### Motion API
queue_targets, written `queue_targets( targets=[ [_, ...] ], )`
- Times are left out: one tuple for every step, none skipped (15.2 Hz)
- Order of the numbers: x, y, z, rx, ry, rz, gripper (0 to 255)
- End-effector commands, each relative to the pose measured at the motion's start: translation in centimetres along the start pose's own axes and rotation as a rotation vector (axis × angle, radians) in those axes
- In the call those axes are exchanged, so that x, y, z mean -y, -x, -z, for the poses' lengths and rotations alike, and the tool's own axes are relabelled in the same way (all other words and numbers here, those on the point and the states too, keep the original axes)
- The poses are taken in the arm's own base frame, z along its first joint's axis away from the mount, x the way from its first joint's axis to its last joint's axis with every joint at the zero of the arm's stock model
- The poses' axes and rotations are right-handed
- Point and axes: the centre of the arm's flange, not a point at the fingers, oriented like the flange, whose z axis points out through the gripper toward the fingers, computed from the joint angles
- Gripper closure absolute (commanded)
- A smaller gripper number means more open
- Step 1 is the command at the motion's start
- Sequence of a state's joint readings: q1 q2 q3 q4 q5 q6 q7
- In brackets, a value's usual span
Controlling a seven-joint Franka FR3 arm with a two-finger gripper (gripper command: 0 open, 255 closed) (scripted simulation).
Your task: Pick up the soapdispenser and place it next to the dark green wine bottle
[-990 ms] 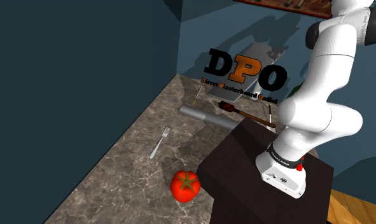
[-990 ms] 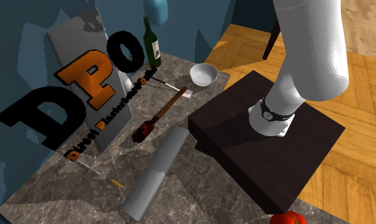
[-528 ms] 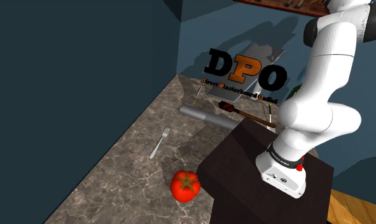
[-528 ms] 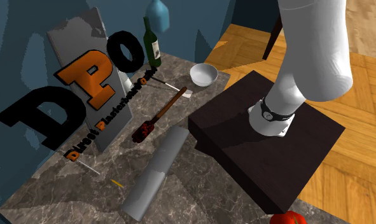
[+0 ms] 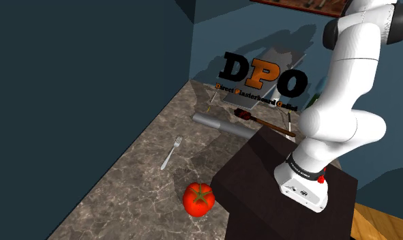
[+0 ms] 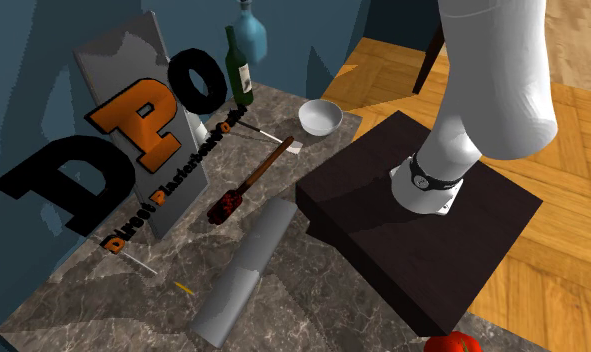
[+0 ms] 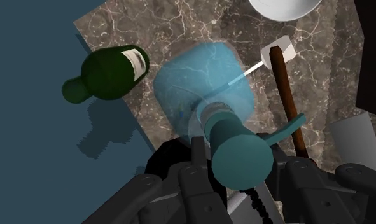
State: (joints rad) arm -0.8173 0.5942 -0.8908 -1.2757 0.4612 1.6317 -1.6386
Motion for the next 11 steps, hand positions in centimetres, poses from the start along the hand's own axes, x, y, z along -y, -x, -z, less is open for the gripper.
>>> queue_targets(
  targets=[
    [-0.1,0.0,-1.1,0.0,0.001,0.0,255],
    [-0.1,0.0,-1.6,0.0,0.001,0.0,255],
    [-0.1,0.0,-2.1,0.0,0.001,0.0,255],
    [-0.1,0.0,-2.6,0.0,0.001,0.0,255],
    [-0.1,0.0,-3.2,0.0,0.001,0.0,255],
    [-0.2,0.1,-3.7,0.0,0.001,0.0,255],
    [-0.2,0.1,-4.2,0.0,0.001,0.0,255],
    [-0.2,0.1,-4.8,0.0,0.001,0.0,255],
    [-0.2,0.1,-5.3,0.0,0.001,0.0,255],
    [-0.2,0.1,-5.8,0.0,0.001,0.0,255],
    [-0.3,0.1,-6.3,0.0,0.001,0.0,255]
  ],
)
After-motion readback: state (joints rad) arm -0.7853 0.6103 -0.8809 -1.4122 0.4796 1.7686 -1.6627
